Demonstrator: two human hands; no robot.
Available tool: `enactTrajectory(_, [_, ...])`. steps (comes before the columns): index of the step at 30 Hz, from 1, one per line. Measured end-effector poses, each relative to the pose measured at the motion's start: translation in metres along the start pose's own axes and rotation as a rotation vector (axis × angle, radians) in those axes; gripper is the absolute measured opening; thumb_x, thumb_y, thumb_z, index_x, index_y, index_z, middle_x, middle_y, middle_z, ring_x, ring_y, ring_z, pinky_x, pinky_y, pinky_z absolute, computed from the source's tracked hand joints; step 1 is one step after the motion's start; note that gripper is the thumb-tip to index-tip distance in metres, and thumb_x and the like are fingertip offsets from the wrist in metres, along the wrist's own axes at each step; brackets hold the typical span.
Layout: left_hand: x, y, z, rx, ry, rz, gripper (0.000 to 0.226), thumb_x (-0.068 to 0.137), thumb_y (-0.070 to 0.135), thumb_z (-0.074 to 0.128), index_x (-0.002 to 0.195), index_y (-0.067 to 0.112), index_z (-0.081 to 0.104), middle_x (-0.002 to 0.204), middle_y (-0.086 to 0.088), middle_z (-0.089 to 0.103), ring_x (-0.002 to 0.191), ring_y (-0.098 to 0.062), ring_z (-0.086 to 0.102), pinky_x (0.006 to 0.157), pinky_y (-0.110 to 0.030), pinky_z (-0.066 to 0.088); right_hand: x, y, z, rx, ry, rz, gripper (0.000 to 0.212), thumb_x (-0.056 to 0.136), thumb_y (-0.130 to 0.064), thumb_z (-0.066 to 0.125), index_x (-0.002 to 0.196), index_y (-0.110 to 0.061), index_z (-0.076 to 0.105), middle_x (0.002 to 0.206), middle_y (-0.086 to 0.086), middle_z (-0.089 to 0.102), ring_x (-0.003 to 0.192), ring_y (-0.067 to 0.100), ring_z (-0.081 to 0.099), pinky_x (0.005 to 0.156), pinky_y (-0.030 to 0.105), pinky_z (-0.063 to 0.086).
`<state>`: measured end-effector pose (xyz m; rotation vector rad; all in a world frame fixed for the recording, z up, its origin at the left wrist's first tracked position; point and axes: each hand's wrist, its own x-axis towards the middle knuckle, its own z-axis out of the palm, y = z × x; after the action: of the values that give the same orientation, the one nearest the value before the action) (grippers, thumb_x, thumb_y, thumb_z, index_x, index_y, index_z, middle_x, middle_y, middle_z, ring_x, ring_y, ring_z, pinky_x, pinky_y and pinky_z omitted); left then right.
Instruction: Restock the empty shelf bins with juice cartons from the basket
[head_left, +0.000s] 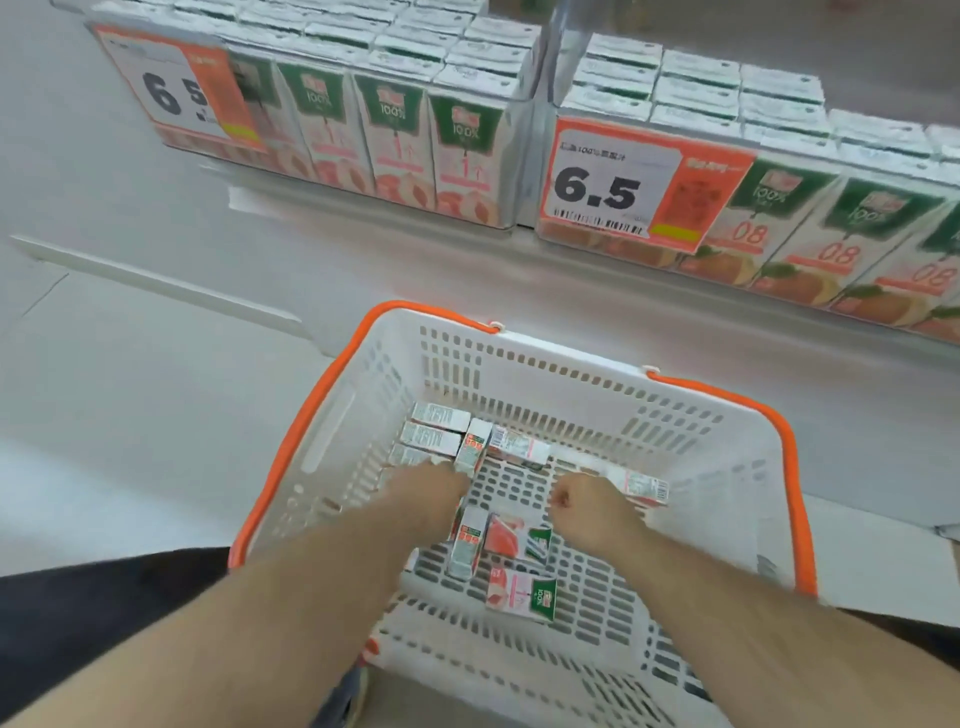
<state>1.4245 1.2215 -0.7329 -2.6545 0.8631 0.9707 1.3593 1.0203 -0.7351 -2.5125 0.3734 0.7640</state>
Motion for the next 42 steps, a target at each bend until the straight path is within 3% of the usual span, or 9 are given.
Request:
enactTrajectory(3, [0.023,0.001,0.03,0.135,0.021,0.041,0.07,0.084,0.014,0.062,0.145,0.016,0.029,0.147,-0.007,0.034,0.132,-0.028,0.037,0.108,-0.048,0.035,0.009,0.007,0.019,0.017,-0.075,0.064,0.013,0.09,-0.01,0.05,0.091,-0.018,0.06,0.087,-0.001,0.061,0.077,0.014,0.056,0.059,0.023,0.04])
enactTrajectory(8, [0.04,-0.002,0.055,0.261,0.096,0.096,0.085,0.081,0.012,0.065,0.149,0.012,0.015,0.151,-0.014,0.019,0.137,-0.034,0.022,0.118,-0.048,0.019,0.022,0.01,0.044,-0.046,-0.14,0.033,0.046,0.089,-0.009,0.054,0.134,-0.015,0.05,0.128,0.005,0.052,0.107,0.021,0.054,0.083,0.028,0.044])
enactTrajectory(14, [0.036,0.008,0.077,0.267,0.106,0.062,0.068,0.092,0.014,0.052,0.149,0.005,0.016,0.155,-0.019,0.009,0.144,-0.037,0.007,0.12,-0.049,0.001,0.032,0.011,0.073,-0.276,-0.107,-0.069,0.055,0.084,-0.027,0.065,0.135,-0.021,0.045,0.133,0.001,0.049,0.123,0.021,0.045,0.107,0.037,0.036])
enactTrajectory(22, [0.036,0.004,0.08,0.388,0.026,0.126,0.079,0.086,0.019,0.061,0.149,0.011,0.014,0.161,-0.017,0.004,0.148,-0.037,-0.008,0.12,-0.053,-0.004,0.024,0.024,0.07,-0.208,-0.083,-0.019,0.045,0.082,-0.033,0.072,0.123,-0.023,0.055,0.116,-0.003,0.059,0.104,0.016,0.056,0.093,0.031,0.045])
enactTrajectory(26, [0.028,0.007,0.042,-0.12,0.044,0.111,0.07,0.078,0.022,0.069,0.139,0.02,0.034,0.143,-0.001,0.036,0.135,-0.022,0.033,0.117,-0.036,0.025,0.004,0.025,0.044,0.198,-0.043,0.056,0.027,0.077,-0.032,0.075,0.099,-0.029,0.061,0.089,-0.01,0.062,0.073,0.009,0.063,0.062,0.027,0.057])
enactTrajectory(28, [0.017,0.004,0.011,-0.496,0.01,0.064,0.071,0.069,0.02,0.08,0.128,0.026,0.041,0.122,0.008,0.046,0.108,-0.013,0.052,0.089,-0.02,0.046,-0.004,0.02,0.024,0.251,-0.009,0.025,0.033,0.077,-0.021,0.076,0.107,-0.027,0.062,0.091,-0.01,0.062,0.07,0.009,0.064,0.059,0.027,0.058])
enactTrajectory(31, [0.002,-0.004,-0.047,-0.789,-0.043,0.062,0.067,0.064,0.012,0.087,0.113,0.028,0.045,0.091,0.007,0.051,0.069,-0.007,0.051,0.053,-0.013,0.04,-0.013,0.008,-0.012,0.234,0.123,-0.035,0.044,0.077,-0.017,0.072,0.119,-0.02,0.061,0.103,-0.006,0.061,0.082,0.012,0.062,0.071,0.028,0.056])
enactTrajectory(36, [-0.046,-0.01,-0.149,-0.931,-0.06,0.211,0.056,0.063,0.002,0.087,0.104,0.024,0.055,0.094,-0.003,0.053,0.073,-0.016,0.048,0.062,-0.022,0.043,-0.042,-0.017,-0.073,0.116,0.37,-0.212,0.061,0.081,-0.018,0.068,0.139,-0.021,0.049,0.136,-0.006,0.05,0.123,0.012,0.048,0.099,0.015,0.033])
enactTrajectory(42, [-0.119,-0.018,-0.221,-1.206,-0.07,0.494,0.057,0.059,-0.011,0.074,0.109,0.01,0.055,0.102,-0.013,0.06,0.083,-0.018,0.061,0.068,-0.025,0.053,-0.087,-0.037,-0.125,0.034,0.581,-0.372,0.062,0.084,-0.021,0.069,0.142,-0.022,0.046,0.139,-0.012,0.042,0.132,0.011,0.039,0.106,0.014,0.024])
